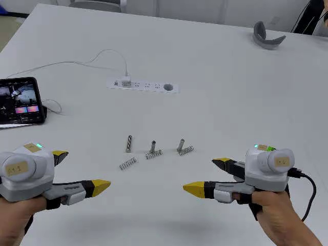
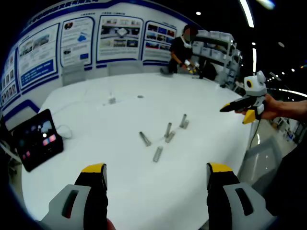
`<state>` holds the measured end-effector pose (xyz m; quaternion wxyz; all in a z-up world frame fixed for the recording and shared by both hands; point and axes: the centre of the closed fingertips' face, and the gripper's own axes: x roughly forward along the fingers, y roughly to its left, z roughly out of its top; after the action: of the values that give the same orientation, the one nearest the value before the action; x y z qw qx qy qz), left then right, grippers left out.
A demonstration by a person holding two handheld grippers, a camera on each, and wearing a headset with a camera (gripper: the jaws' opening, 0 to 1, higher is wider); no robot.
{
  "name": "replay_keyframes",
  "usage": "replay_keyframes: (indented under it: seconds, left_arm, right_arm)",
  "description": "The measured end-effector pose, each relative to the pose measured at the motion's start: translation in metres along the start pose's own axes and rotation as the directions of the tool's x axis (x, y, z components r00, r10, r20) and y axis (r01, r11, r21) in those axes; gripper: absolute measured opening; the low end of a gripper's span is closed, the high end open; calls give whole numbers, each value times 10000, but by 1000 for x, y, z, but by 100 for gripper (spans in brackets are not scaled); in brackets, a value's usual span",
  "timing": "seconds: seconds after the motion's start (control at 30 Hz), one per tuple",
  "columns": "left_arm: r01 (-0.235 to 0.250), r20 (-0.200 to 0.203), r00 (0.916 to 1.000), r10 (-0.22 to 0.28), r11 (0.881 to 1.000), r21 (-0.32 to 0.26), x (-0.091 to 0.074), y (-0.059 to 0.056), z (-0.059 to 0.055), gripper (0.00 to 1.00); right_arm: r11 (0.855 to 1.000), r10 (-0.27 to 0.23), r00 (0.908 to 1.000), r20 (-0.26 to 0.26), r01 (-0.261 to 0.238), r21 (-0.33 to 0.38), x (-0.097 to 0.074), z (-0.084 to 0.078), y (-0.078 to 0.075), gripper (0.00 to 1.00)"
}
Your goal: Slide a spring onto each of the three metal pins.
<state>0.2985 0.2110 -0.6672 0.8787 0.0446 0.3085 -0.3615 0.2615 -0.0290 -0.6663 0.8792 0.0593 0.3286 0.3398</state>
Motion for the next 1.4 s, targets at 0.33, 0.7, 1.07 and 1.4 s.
replay_keyframes:
  seconds: [0.33, 0.7, 1.07, 1.4]
  left_arm:
    - [-14, 55, 10000, 14, 10000, -35, 0, 1, 2, 87]
    - [5, 25, 10000, -4, 9998, -193, 2, 3, 1, 86]
    - [21, 70, 10000, -19, 9995, -310, 12, 10, 9, 83]
    - [115, 14, 9999, -114, 9991, -398, 22, 12, 10, 81]
  right_arm:
    - [10000, 8, 10000, -15, -8, -42, 1, 1, 0, 87]
    - [9995, 134, 9996, -230, -140, -291, 1, -6, 5, 89]
    - [9990, -70, 9997, -224, 60, -435, -2, -10, 2, 94]
    - [9991, -209, 9991, -376, 195, -385, -4, -17, 1, 95]
